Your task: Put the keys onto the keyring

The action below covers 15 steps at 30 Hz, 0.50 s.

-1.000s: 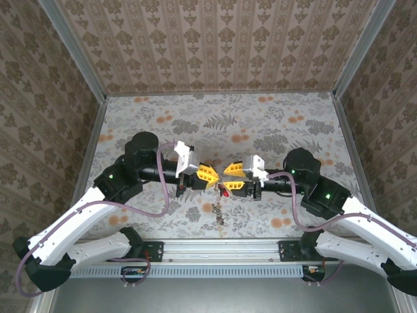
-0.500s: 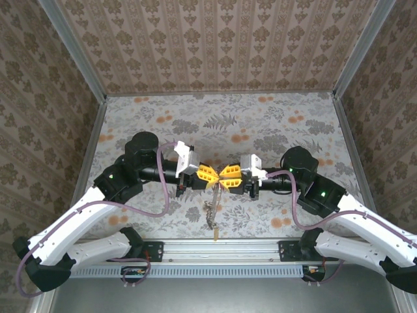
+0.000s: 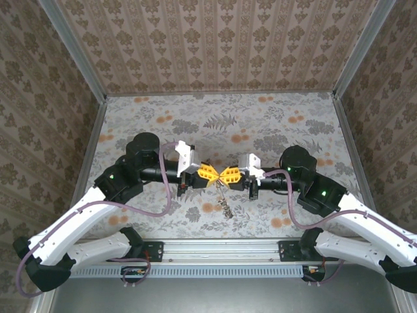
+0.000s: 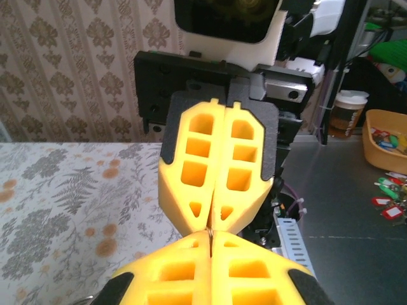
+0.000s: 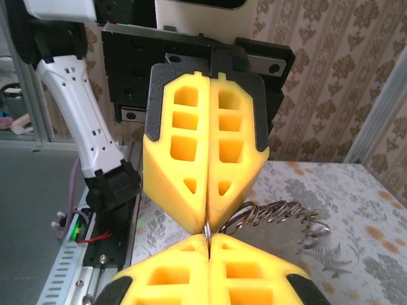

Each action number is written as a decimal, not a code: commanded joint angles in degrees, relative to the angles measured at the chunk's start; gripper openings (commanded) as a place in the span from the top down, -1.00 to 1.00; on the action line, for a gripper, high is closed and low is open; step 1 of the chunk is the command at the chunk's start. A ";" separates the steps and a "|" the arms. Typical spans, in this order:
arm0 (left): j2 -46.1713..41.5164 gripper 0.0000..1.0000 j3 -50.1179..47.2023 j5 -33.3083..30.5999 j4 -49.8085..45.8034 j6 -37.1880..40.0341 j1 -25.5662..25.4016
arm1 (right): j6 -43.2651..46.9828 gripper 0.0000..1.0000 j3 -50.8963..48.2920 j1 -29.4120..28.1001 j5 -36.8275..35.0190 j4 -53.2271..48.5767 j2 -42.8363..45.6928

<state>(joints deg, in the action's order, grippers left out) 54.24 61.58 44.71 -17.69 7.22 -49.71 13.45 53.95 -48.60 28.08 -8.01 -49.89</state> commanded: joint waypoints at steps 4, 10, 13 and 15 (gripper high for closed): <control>-3.02 0.61 -6.37 -3.69 -0.93 -5.16 6.18 | -1.57 1.00 0.41 0.51 -10.31 -4.51 -3.56; -4.01 -0.02 -10.62 -13.88 -2.96 -12.24 13.11 | -5.20 1.00 -1.33 3.66 -17.38 -4.38 -10.05; -4.03 -0.14 -11.81 -18.90 -3.98 -14.84 15.52 | -6.95 1.00 -0.90 5.29 -17.87 -1.76 -16.13; -4.04 -0.20 -11.75 -23.87 -6.24 -15.54 16.49 | -8.41 1.00 -0.21 5.83 -16.98 1.35 -20.73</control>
<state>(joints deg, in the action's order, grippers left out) 51.11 50.26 28.88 -21.21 -4.34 -34.39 8.49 53.19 -43.48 12.84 -11.75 -66.83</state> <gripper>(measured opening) 0.590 0.064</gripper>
